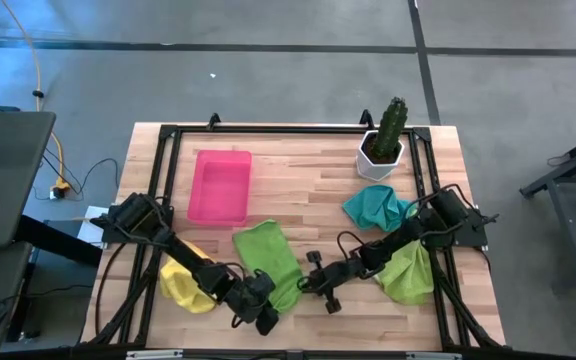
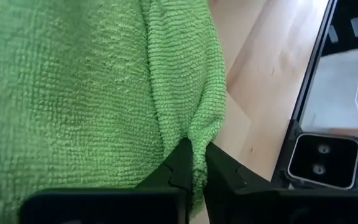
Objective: Roll microfiber towels into tight, uniform cylinder then place into a basket
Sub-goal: Roll the green microfiber cloth
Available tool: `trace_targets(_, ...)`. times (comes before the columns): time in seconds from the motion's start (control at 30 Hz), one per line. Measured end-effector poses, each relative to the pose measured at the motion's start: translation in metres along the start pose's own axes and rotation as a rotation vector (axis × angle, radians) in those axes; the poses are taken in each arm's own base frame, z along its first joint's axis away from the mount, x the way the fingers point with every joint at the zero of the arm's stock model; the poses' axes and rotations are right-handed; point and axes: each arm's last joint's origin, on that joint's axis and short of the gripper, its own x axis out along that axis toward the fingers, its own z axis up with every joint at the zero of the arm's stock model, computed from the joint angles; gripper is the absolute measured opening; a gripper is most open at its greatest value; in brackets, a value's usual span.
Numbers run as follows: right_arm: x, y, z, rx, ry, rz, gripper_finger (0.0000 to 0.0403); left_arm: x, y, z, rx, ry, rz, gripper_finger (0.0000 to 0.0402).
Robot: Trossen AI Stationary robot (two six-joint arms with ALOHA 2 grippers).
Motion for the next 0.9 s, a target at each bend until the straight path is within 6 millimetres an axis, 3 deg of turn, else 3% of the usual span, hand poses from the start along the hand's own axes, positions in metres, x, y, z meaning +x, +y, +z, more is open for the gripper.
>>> trace_targets(0.3, -0.005, -0.012, 0.005, 0.341, 0.04, 0.214, 0.0003, -0.01, -0.004, 0.027, 0.19, 0.08, -0.062, 0.0079)
trace_targets(0.6, -0.017, -0.043, 0.013, 0.642, 0.114, 0.278, 0.0001, -0.052, -0.007, 0.055, 0.388, 0.069, -0.007, 0.0115)
trace_targets(0.77, -0.018, -0.055, 0.013, 0.806, 0.144, 0.277, 0.0001, -0.061, -0.019, 0.049, 0.479, -0.044, -0.032, 0.0115)
trace_targets(0.9, -0.017, -0.064, 0.017, 0.872, 0.173, 0.27, 0.0001, -0.055, -0.023, 0.035, 0.606, -0.115, -0.005, 0.0115)
